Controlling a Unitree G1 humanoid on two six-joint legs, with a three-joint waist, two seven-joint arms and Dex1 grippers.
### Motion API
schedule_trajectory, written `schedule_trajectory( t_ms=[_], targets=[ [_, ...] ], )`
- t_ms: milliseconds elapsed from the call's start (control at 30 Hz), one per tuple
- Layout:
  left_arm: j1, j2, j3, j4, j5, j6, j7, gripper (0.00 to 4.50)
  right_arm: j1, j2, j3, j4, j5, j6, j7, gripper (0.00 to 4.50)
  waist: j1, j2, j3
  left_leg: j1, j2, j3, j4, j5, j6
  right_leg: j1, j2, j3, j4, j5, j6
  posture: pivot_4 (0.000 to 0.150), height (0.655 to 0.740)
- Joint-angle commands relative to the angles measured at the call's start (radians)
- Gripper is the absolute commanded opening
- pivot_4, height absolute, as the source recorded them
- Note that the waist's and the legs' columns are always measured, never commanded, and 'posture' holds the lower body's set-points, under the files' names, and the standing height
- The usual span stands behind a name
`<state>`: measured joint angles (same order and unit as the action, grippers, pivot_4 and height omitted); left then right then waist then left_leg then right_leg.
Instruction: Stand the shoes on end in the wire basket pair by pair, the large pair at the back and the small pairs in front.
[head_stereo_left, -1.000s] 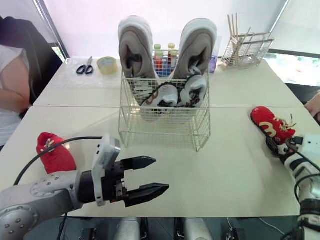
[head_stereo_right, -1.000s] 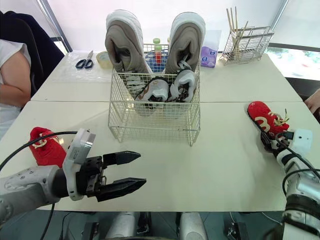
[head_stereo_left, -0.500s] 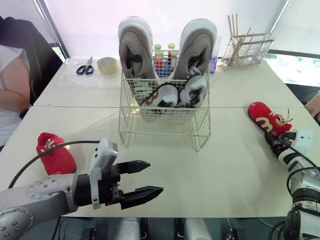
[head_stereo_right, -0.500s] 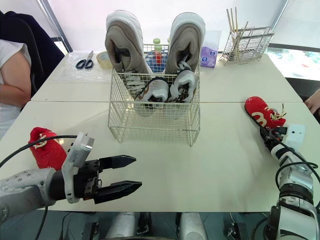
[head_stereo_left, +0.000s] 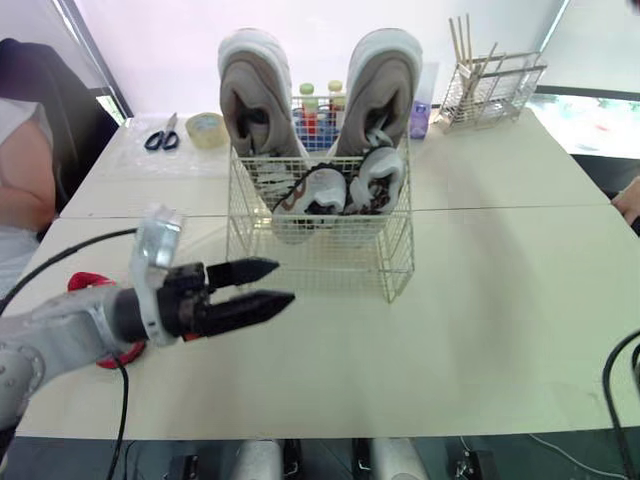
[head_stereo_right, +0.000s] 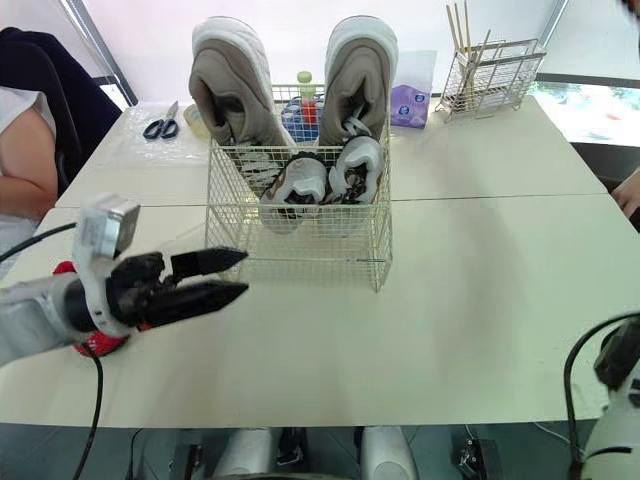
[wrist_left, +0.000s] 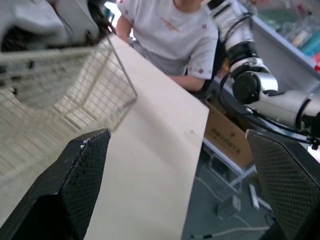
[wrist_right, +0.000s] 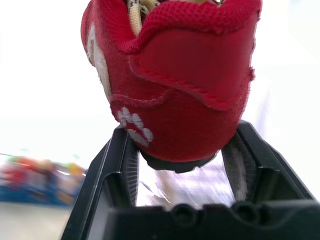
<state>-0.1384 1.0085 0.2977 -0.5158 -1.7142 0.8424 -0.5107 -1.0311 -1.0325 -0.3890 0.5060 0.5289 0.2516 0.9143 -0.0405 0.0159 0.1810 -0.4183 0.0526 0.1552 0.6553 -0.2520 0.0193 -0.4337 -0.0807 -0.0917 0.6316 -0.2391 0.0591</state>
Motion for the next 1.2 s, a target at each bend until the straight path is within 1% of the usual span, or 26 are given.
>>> schedule_trajectory(
  t_ms=[33,133,200,267,333,467,600,667,733,833,1033,1133,1200],
  targets=[
    [-0.017,0.025,0.097,0.094,-0.073,0.028,-0.023,4.5,-0.1,-0.002,0.117,-0.182,0.128,0.216,0.211,1.94,-0.003,-0.002,0.001,0.0,0.0,0.0,-0.001,0.0,0.0,-0.001,0.0,0.0,0.0,0.0,0.0,0.15,0.7352],
    [-0.003,0.044,0.185,0.19,-0.105,0.062,-0.028,4.5,-0.171,0.027,0.218,-0.304,0.201,0.333,0.368,1.94,-0.002,-0.003,0.002,-0.001,-0.001,0.001,-0.002,0.0,0.0,-0.002,-0.002,0.0,0.0,0.0,0.0,0.15,0.7352],
    [0.005,0.053,0.252,0.239,-0.129,0.076,-0.019,4.5,-0.183,0.042,0.279,-0.377,0.229,0.372,0.48,1.94,-0.001,-0.003,0.002,-0.002,-0.001,0.002,-0.002,0.0,0.0,-0.004,-0.003,0.0,0.0,0.0,0.0,0.15,0.7352],
    [0.01,0.066,0.313,0.266,-0.165,0.091,0.0,4.5,-0.184,0.068,0.346,-0.428,0.217,0.353,0.588,1.94,0.003,-0.007,0.002,-0.004,-0.001,0.002,-0.001,0.0,0.0,-0.005,-0.003,-0.001,0.0,0.0,0.0,0.15,0.7352],
    [0.02,0.077,0.355,0.276,-0.207,0.118,0.002,4.5,-0.189,0.096,0.394,-0.448,0.194,0.325,0.657,1.94,0.006,-0.01,0.002,-0.007,-0.001,0.001,0.0,0.0,0.0,-0.006,-0.005,-0.002,0.0,0.0,0.0,0.15,0.7352],
    [0.056,0.096,0.382,0.2,-0.251,0.18,-0.028,4.5,-0.2,0.125,0.54,-0.461,0.206,0.2,0.7,1.94,0.008,-0.01,0.002,-0.009,-0.003,0.003,0.006,-0.002,0.004,-0.006,-0.009,-0.004,0.0,0.001,0.001,0.15,0.7352],
    [0.003,0.082,0.322,0.142,-0.258,0.189,-0.068,4.5,-0.238,0.143,0.676,-0.403,0.187,0.049,0.7,1.94,0.008,-0.012,0.002,-0.009,-0.004,0.003,0.008,-0.003,0.004,-0.005,-0.01,-0.004,0.0,0.001,0.0,0.15,0.7352],
    [-0.021,0.077,0.281,0.114,-0.258,0.19,-0.083,4.5,-0.254,0.165,0.713,-0.372,0.168,-0.01,0.7,1.94,0.007,-0.012,0.002,-0.009,-0.004,0.003,0.008,-0.003,0.004,-0.005,-0.01,-0.004,0.001,0.001,0.0,0.15,0.7352],
    [-0.036,0.067,0.252,0.101,-0.258,0.182,-0.081,4.5,-0.264,0.179,0.725,-0.361,0.182,-0.029,0.7,1.94,0.005,-0.012,0.002,-0.008,-0.004,0.003,0.008,-0.003,0.004,-0.005,-0.009,-0.004,0.001,0.001,0.0,0.15,0.7352],
    [-0.059,0.012,0.181,0.066,-0.258,0.155,-0.074,4.5,-0.26,0.187,0.739,-0.375,0.153,-0.084,0.7,1.94,0.004,-0.012,0.002,-0.008,-0.003,0.003,0.008,-0.003,0.004,-0.006,-0.009,-0.004,0.002,0.002,0.001,0.15,0.7352],
    [-0.058,-0.045,0.076,0.015,-0.258,0.14,-0.086,4.5,-0.247,0.191,0.743,-0.394,0.114,-0.127,0.7,1.94,0.004,-0.012,0.002,-0.008,-0.003,0.003,0.009,-0.002,0.004,-0.005,-0.008,-0.004,0.003,0.002,0.001,0.15,0.7352],
    [-0.057,-0.038,0.012,-0.008,-0.258,0.144,-0.052,4.5,-0.244,0.206,0.728,-0.398,0.103,-0.121,0.7,1.94,0.004,-0.012,0.002,-0.008,-0.003,0.002,0.01,-0.002,0.004,-0.005,-0.008,-0.004,0.003,0.002,0.001,0.15,0.7352],
    [-0.068,-0.054,-0.03,0.019,-0.258,0.129,-0.005,4.5,-0.239,0.204,0.723,-0.409,0.104,-0.11,0.7,1.94,0.005,-0.012,0.002,-0.008,-0.003,0.002,0.01,-0.002,0.004,-0.005,-0.008,-0.004,0.003,0.002,0.001,0.15,0.7352]
  ],
)
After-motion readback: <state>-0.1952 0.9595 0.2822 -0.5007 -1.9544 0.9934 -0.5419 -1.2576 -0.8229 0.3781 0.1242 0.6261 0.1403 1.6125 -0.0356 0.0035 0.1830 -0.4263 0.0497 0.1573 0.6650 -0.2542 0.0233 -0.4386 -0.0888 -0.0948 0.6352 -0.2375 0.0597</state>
